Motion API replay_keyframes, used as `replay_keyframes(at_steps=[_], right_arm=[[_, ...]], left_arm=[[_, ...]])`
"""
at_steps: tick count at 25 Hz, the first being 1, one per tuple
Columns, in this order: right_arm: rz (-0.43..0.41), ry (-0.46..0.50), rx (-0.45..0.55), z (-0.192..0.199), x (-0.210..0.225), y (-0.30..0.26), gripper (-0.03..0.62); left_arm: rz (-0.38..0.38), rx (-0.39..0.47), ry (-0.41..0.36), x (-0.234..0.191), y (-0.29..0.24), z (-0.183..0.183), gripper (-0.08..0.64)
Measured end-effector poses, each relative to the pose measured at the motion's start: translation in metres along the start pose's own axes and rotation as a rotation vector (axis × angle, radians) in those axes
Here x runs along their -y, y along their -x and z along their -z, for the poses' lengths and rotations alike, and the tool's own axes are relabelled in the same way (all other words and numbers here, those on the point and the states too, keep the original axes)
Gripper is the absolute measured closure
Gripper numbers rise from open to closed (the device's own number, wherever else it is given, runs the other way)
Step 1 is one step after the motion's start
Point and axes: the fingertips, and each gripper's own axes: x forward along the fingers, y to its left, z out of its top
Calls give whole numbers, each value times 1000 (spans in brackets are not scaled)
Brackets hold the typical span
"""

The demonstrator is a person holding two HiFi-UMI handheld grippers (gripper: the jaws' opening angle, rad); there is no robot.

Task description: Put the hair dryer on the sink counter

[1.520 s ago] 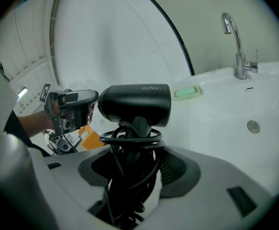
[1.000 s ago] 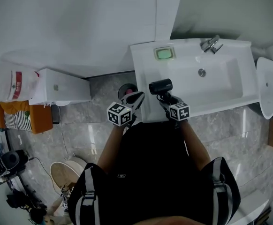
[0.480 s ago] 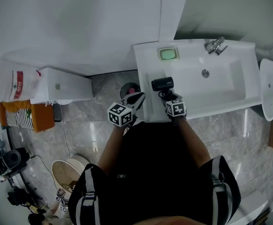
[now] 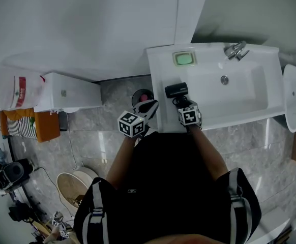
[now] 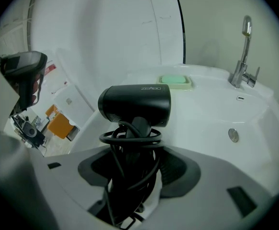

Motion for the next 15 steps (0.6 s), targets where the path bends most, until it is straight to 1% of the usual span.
replay_keyframes(at_steps=[4, 11, 15], right_arm=[[11, 32, -20, 1, 0, -3, 290], [37, 81, -21, 7, 2, -10, 288], [46, 90, -20, 5, 2, -11, 287]], left_arm=[[2, -8, -1, 0, -1, 2, 540], [12, -18, -3, 4, -1, 4, 540], [13, -14, -7, 6, 0, 2, 540]])
